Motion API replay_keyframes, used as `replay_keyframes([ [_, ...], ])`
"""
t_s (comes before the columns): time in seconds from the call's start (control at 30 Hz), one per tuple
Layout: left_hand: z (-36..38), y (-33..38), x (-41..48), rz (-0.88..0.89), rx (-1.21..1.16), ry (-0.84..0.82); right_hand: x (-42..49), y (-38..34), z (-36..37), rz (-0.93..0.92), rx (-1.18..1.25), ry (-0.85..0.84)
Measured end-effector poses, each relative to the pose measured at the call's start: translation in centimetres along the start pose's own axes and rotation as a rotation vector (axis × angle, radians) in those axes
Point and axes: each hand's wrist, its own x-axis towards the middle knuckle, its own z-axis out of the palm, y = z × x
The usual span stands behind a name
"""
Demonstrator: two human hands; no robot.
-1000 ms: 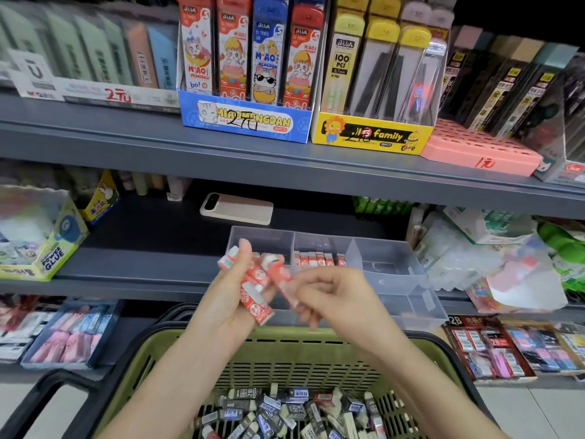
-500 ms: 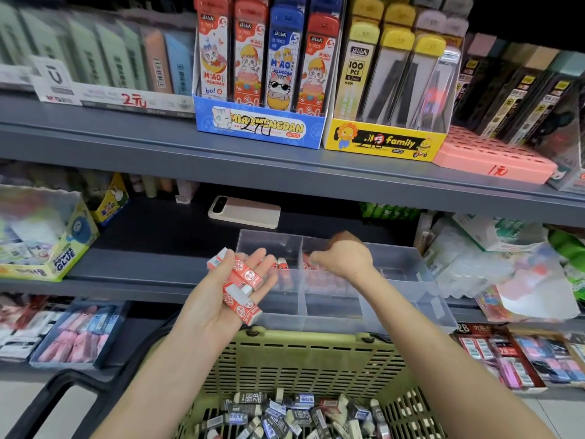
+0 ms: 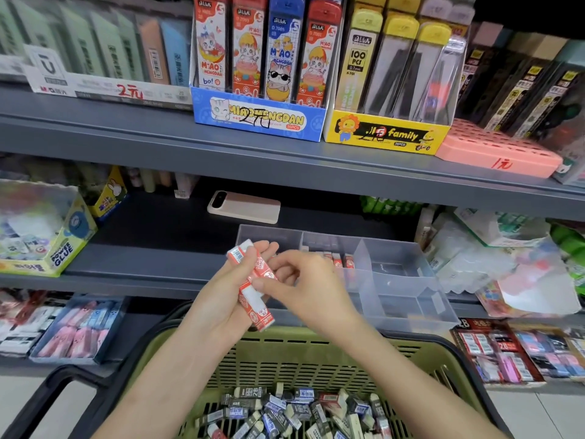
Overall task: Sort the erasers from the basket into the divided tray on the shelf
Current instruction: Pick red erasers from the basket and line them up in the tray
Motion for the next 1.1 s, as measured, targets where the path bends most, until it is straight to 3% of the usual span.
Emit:
replay_keyframes([
  [0.13,0.3,-0.1,-0.3,-0.044,0.044,-0.080,-0.3,0.8,-1.3,0.092,0.270,-0.033],
  [0.2,0.5,0.1,-0.4,-0.055,0.025,-0.094,-0.2,1.8,-2.8,0.158,0.286,0.075],
  [0.27,0.5,0.3,-0.2,-0.052,-0.009,-0.063,0.4,3.3,-4.5,0.231,0.063,0.241],
  [0.33,0.4,0.4,-0.1,-0.063,-0.054,-0.035,1.4,4.8,-5.8,0.314,-0.210,0.290],
  [0.5,0.7,0.2,0.0,-0.106,-0.092,-0.005,4.8,6.8,-6.1,0.496,-0.507,0.069],
  [0.67,0.5,0.2,0.1,-0.127,-0.081,0.009,7.1,7.5,-4.9,0.597,-0.560,-0.015],
  [0.93,0.7,0.1,-0.1,-0.123,-0.097,0.005,7.2,8.8,-3.8,0.507,-0.544,-0.216],
  [0.97,0.7,0.2,-0.1,-0.117,-0.100,0.008,6.9,8.4,-3.9,0.483,-0.569,-0.189],
  [1.03,0.7,0.2,-0.1,-0.099,-0.104,0.014,5.4,6.9,-3.8,0.360,-0.615,0.024],
  [1.1,0.8,0.2,-0.1,-0.077,-0.105,0.021,2.9,4.6,-3.2,0.150,-0.436,0.251],
])
